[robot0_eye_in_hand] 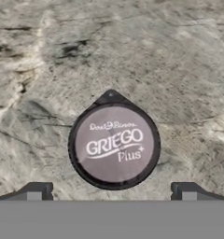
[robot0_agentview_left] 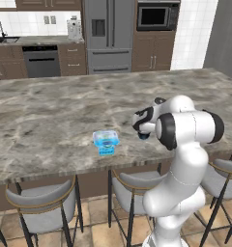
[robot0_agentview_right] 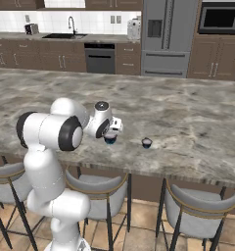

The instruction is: Stack the yogurt containers by placing the smaller containers on top of the larger containers.

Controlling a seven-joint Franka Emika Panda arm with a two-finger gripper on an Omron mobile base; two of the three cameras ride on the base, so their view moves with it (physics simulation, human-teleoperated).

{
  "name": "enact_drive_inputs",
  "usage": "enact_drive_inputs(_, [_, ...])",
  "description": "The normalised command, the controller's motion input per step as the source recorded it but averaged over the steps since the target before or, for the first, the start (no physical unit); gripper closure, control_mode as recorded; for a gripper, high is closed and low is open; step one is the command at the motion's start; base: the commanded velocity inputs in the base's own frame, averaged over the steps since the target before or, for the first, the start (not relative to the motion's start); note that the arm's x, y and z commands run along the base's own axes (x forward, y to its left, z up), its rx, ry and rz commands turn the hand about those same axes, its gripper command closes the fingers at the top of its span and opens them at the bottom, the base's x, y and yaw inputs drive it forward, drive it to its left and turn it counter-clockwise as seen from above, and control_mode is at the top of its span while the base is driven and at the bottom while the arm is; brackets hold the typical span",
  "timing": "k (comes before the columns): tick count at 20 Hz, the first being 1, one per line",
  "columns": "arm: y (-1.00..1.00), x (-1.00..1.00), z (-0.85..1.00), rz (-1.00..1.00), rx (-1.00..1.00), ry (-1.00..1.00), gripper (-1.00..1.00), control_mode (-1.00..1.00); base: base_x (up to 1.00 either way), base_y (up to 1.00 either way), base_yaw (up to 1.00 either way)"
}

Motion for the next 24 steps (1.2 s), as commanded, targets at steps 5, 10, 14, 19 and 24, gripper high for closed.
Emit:
enact_drive_inputs(5, [0.00,0.05,-0.11,0.00,0.00,0.00,-1.00,-1.00,0.00,0.00,0.00])
enact_drive_inputs(10, [0.00,0.06,-0.11,0.00,0.00,0.00,-1.00,-1.00,0.00,0.00,0.00])
enact_drive_inputs(14, [0.00,0.10,-0.09,0.00,0.00,0.00,-1.00,-1.00,0.00,0.00,0.00])
enact_drive_inputs(19, [0.00,0.14,-0.07,0.00,0.00,0.00,-1.00,-1.00,0.00,0.00,0.00])
enact_drive_inputs(24, [0.00,0.16,-0.06,0.00,0.00,0.00,-1.00,-1.00,0.00,0.00,0.00])
